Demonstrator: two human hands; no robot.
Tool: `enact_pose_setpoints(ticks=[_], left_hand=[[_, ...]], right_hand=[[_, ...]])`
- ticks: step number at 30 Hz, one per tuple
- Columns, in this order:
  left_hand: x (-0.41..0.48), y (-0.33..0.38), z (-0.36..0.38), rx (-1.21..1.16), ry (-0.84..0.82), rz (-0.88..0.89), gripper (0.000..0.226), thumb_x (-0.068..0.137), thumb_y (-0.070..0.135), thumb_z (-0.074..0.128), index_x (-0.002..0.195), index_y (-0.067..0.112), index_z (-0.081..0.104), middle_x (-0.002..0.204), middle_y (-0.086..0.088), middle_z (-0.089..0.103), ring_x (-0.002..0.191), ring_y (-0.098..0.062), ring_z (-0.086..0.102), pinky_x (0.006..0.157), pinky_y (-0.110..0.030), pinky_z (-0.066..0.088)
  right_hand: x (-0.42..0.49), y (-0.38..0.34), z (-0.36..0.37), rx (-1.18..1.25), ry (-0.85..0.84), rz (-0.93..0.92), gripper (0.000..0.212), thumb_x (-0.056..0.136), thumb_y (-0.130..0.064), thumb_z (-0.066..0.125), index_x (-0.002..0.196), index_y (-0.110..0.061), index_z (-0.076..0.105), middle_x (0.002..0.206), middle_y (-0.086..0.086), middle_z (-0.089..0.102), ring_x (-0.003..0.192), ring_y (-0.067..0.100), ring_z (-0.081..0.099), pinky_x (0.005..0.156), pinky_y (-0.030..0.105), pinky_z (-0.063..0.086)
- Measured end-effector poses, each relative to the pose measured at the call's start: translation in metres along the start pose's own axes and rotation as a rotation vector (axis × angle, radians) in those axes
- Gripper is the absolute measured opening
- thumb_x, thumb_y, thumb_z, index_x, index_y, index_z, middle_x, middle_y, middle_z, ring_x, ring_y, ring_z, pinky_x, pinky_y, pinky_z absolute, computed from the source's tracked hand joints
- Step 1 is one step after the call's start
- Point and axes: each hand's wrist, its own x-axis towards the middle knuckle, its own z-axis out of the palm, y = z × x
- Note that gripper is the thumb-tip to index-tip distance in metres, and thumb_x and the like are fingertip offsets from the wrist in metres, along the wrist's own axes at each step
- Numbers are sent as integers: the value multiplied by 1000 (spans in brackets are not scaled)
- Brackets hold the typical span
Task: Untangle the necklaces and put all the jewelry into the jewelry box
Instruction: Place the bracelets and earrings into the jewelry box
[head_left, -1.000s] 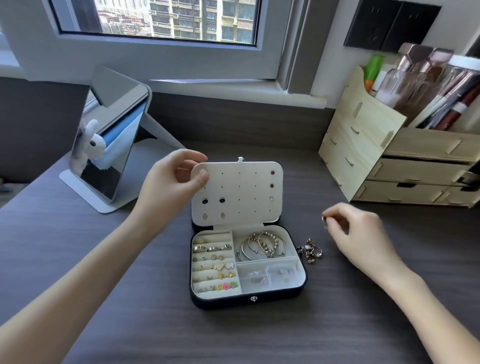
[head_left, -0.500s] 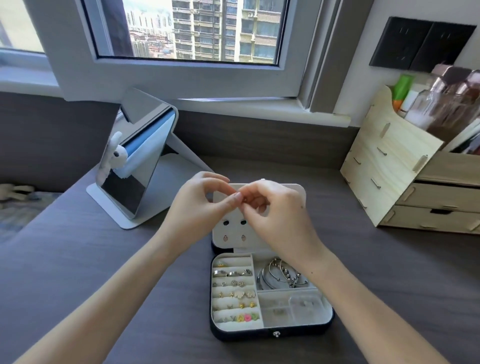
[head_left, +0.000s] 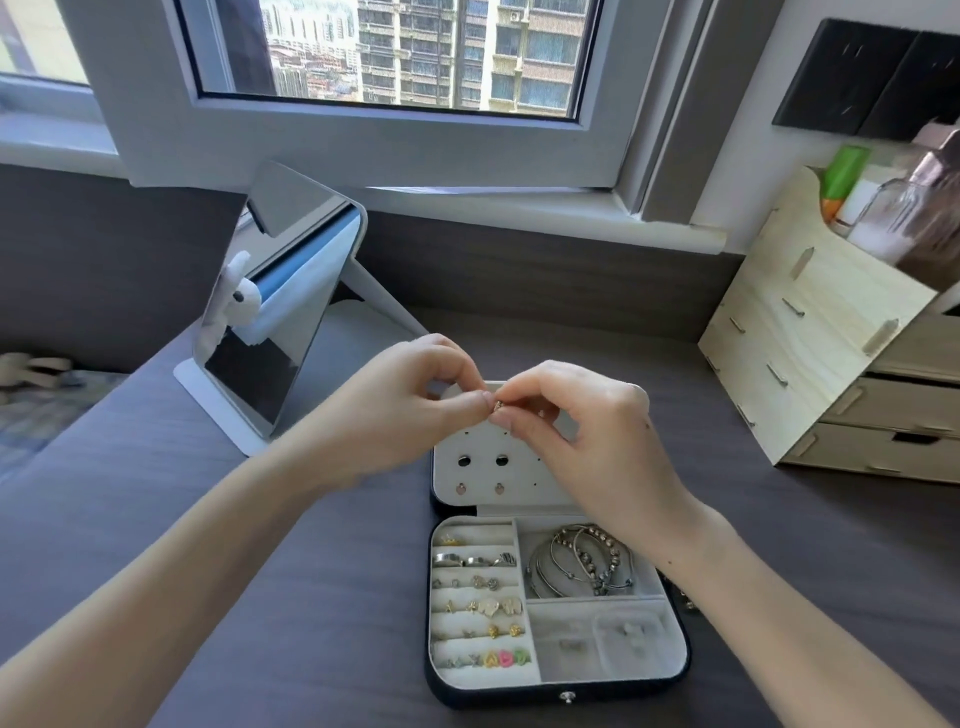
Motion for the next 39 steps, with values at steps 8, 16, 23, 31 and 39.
enact_pose_setpoints(ticks=[8,16,23,31,39], left_hand=[[8,8,-12,-65,-267,-71,10,72,34,66,64,28,68,79,17,54,76,0,51,75,-16,39],[15,14,-14,14,-317,-72,18,71,36,70,77,19,73,89,0,58,81,-14,55,81,-33,43],[17,19,-11,12,-321,-64,14,62,41,69,65,28,71,101,-21,55,78,-14,50,76,-31,39],[21,16,-13,24,-340,-70,9,73,35,71,65,30,70,98,-11,59,84,-13,53,84,-34,42],[17,12,-22,-125,-347,-102,12,79,27,67,69,22,69,82,0,62,83,-12,55,80,-29,42]], right_hand=[[7,0,-10,148,-179,-78,4,79,-4,70,82,-2,68,83,6,63,77,9,58,73,14,46],[12,11,-16,205,-329,-26,13,82,-17,66,84,-4,67,89,2,60,85,12,56,81,18,44],[13,15,-18,241,-368,-22,5,81,-6,67,83,-3,64,91,5,58,86,13,56,80,17,45],[12,17,-20,310,-385,-5,4,82,-6,67,83,-4,64,92,5,57,89,14,56,82,21,45],[2,23,-16,-4,-178,-58,19,81,-34,64,79,-16,69,86,-7,52,89,11,48,83,32,41]])
